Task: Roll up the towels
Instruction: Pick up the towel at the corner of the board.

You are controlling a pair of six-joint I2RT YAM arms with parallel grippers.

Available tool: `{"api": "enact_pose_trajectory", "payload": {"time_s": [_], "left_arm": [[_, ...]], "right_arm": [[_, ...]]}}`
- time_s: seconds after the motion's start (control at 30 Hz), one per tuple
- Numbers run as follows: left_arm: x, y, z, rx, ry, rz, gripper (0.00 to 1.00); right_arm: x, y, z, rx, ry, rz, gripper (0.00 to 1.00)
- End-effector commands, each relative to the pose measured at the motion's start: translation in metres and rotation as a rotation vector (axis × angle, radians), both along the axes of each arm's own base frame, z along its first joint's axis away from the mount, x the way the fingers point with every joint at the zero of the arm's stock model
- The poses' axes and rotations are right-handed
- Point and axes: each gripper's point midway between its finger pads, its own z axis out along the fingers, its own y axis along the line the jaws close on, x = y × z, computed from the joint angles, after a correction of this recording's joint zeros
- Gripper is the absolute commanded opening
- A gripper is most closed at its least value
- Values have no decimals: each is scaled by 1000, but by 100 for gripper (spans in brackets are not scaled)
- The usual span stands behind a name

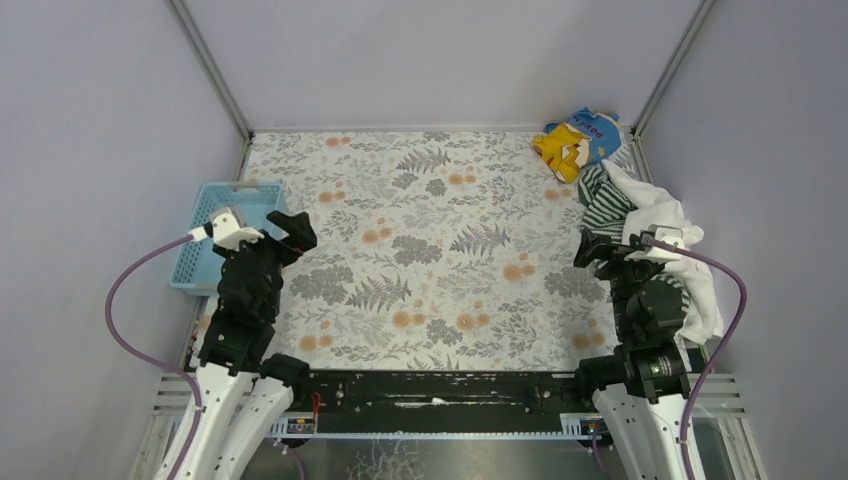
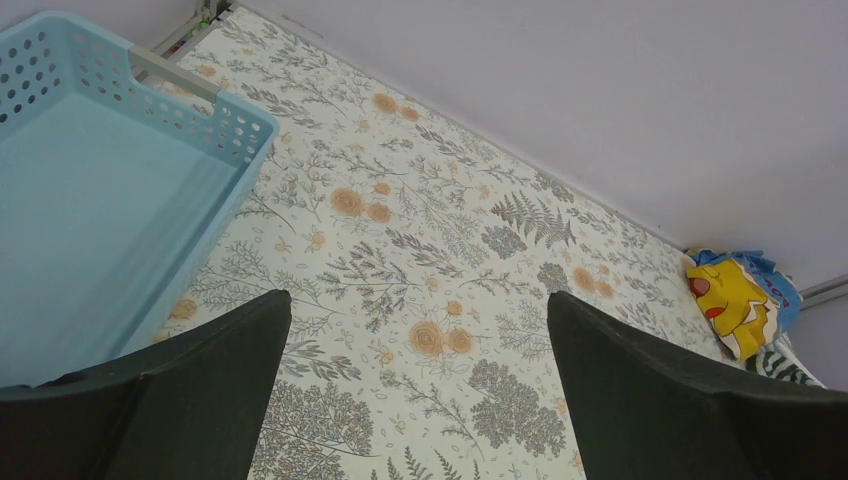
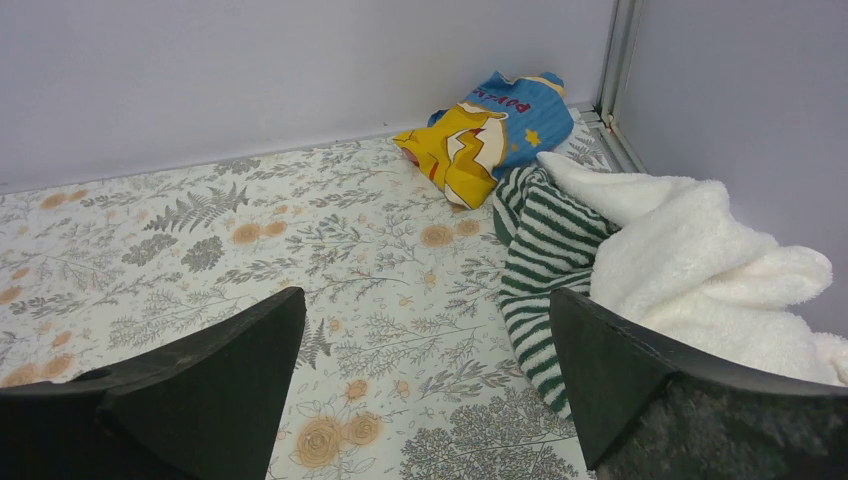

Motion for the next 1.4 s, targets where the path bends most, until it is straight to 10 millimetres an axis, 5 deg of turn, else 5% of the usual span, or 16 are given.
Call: {"api": "enact_pose_trajectory", "payload": {"time_s": [0.0,0.63,1.03,1.2,1.37], "left_arm": [[2,1,19,1,-62,0,100],[-5,-8,21,4,-98,-64,100],[-17,-31,25,74,-135,-197,100],[-22,-34,27,85,-154,-216,100],[-25,-34,29,88,-163,-222,100]], "right_arm": [[-1,-3,17,7,-51,-20,99],[6,-25,11,-7,61,-154,99],[34,-96,15,-266,446,-639,99],[58,-111,-12,-229,560,-690,99],[108,-76,-52,-191,626,-428,99]]}}
